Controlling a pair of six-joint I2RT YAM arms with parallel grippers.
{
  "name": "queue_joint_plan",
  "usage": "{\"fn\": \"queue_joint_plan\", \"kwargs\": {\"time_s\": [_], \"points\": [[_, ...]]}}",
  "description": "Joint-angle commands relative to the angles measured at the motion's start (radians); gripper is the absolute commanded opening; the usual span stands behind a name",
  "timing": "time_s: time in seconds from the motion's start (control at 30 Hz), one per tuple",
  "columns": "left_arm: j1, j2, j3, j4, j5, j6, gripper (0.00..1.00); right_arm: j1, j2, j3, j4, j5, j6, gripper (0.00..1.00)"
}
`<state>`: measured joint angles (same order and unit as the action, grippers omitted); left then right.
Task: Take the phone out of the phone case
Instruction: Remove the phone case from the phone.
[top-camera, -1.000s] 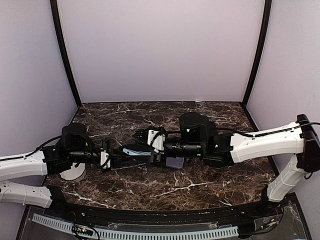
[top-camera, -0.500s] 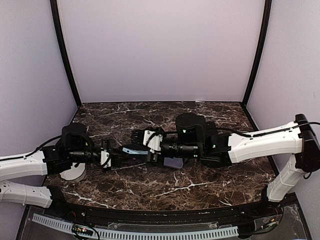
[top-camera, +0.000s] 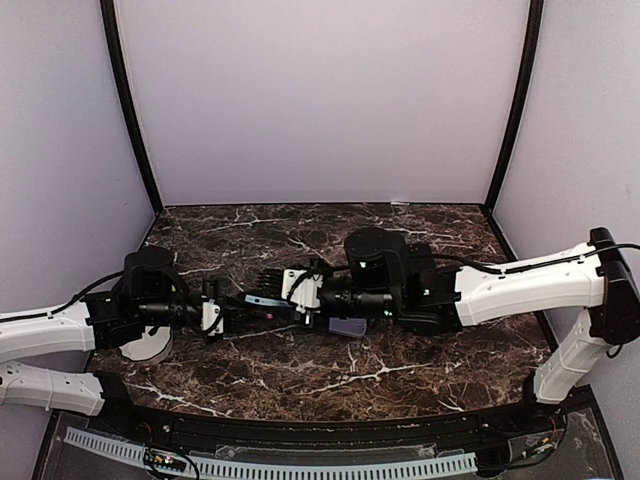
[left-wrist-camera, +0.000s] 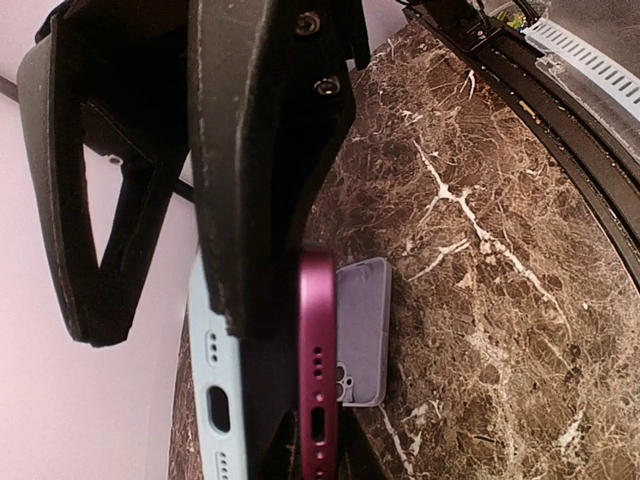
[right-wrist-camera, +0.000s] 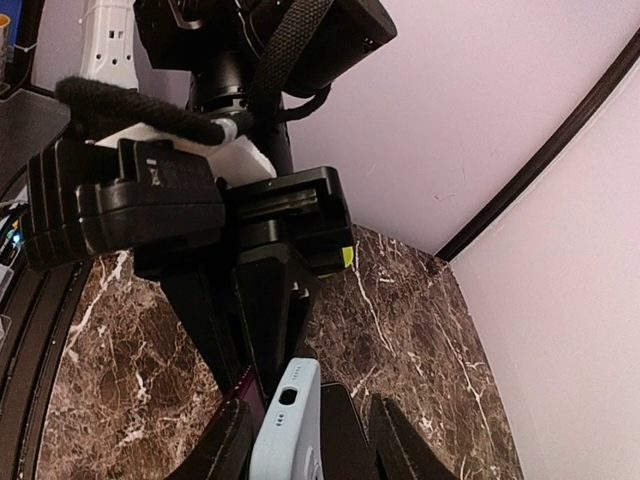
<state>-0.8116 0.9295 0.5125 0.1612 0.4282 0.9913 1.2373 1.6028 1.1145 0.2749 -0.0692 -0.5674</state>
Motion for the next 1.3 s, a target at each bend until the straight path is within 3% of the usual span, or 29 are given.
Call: {"fn": "queue_joint_plan", "kwargs": {"time_s": [0.0,0.67,0.87,1.27], "points": [[-0.006,-0.038,0.002,0.107,0.042,-0.014,0.00,0.011,0.006,0.007,-0.081,0.064,-0.064,0.39],[-0.006,-0.025,0.000,0.158,-0.068,-0.034,0.00,0.047,0.035,0.010,-0.108,0.128,-0.081,0.17],[-0.006,-0.024,0.000,0.184,-0.117,-0.041,0.00,0.051,0.044,0.018,-0.108,0.130,-0.080,0.06],[-0.006,-0.027,-0.008,0.260,-0.229,-0.057,0.00,0.054,0.061,0.029,-0.098,0.180,-0.078,0.00]]}}
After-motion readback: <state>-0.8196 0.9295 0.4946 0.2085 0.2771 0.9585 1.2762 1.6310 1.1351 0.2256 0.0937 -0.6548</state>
